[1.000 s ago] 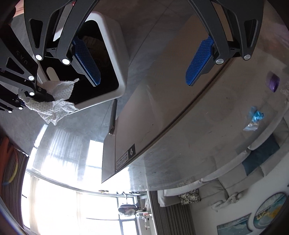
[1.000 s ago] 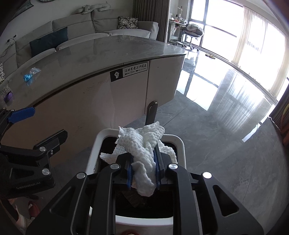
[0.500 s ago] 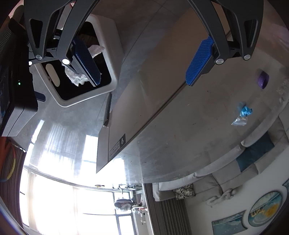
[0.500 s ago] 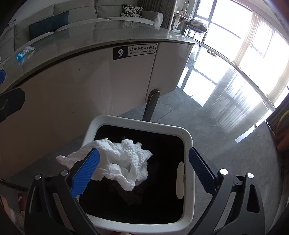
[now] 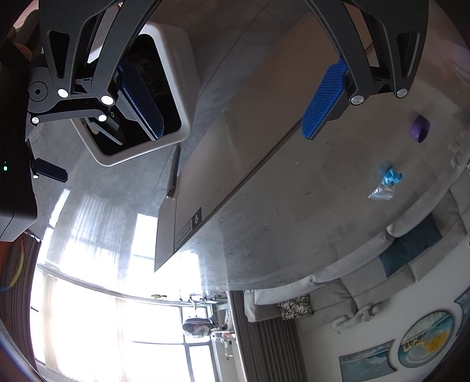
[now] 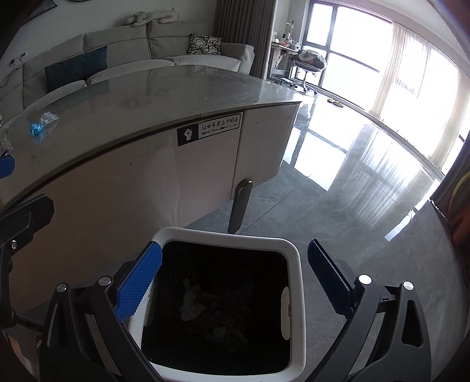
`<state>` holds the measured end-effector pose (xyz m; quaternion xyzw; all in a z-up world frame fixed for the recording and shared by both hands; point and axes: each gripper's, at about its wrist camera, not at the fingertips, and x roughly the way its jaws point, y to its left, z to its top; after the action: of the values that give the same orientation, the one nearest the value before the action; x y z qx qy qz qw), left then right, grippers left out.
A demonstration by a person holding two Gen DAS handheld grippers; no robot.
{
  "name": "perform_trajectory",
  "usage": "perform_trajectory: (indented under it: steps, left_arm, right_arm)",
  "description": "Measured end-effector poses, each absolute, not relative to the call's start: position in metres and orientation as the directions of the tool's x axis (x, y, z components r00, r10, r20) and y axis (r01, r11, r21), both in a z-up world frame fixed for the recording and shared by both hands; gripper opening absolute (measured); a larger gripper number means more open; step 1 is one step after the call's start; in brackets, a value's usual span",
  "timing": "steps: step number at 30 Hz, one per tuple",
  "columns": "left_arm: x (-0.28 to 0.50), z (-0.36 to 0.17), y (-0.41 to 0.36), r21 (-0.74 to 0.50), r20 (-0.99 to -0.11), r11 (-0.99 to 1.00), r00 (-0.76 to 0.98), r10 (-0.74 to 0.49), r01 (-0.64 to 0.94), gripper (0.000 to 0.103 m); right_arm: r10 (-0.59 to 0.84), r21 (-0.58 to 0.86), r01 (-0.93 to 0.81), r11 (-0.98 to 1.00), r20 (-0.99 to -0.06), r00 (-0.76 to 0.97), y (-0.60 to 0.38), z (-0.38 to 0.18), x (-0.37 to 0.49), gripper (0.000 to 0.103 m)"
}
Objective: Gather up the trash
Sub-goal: 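Move both tools back to the table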
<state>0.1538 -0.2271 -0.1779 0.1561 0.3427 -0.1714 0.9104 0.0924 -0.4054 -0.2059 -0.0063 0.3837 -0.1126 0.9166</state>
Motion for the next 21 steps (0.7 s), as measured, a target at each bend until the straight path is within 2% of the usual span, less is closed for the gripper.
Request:
perform_trajectory:
  steps: [14, 21]
  left_arm:
    - [0.153, -0.155, -0.196, 0.184, -0.64, 0.917, 0.751, -0.162, 0.354, 0.095]
    - [0.161, -0.143, -0.159, 0.175, -0.616, 0.944, 0.779, -0.118, 0.281, 0.095]
  right_arm:
    - [-0.155, -0.025, 0.173, 0.985, -0.59, 0.792, -0.386, -0.155, 0.081, 0.099]
    - [-0.093, 0.009, 0.111, 0.994, -0.492, 0.866, -0.358, -0.12, 0.077, 0.099]
